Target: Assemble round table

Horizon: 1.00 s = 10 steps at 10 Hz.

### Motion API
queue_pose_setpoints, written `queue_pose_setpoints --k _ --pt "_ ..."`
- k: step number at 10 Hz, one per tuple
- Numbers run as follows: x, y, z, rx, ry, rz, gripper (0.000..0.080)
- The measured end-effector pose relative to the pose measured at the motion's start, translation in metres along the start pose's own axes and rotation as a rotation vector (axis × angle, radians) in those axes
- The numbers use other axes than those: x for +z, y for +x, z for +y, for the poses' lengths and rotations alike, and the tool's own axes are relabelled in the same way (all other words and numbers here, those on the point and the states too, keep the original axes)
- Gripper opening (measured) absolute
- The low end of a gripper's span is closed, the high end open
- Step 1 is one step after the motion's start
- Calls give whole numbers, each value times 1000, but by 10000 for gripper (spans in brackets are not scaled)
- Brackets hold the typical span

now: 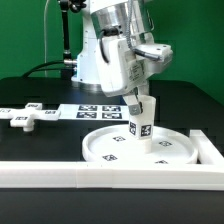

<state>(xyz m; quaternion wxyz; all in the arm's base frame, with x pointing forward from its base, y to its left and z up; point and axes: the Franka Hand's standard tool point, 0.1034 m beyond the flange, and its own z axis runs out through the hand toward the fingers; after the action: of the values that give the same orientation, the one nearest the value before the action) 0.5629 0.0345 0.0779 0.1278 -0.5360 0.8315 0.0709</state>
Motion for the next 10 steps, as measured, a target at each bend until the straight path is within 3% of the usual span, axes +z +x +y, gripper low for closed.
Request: queue_pose_setpoints --k 2,3,8,10 --pt "0 -10 3 -118 -49 18 606" --pt "0 -12 1 -173 -53 14 636" --pt "1 -11 2 -560 -55 5 648" --pt "2 -11 4 -842 -94 41 648"
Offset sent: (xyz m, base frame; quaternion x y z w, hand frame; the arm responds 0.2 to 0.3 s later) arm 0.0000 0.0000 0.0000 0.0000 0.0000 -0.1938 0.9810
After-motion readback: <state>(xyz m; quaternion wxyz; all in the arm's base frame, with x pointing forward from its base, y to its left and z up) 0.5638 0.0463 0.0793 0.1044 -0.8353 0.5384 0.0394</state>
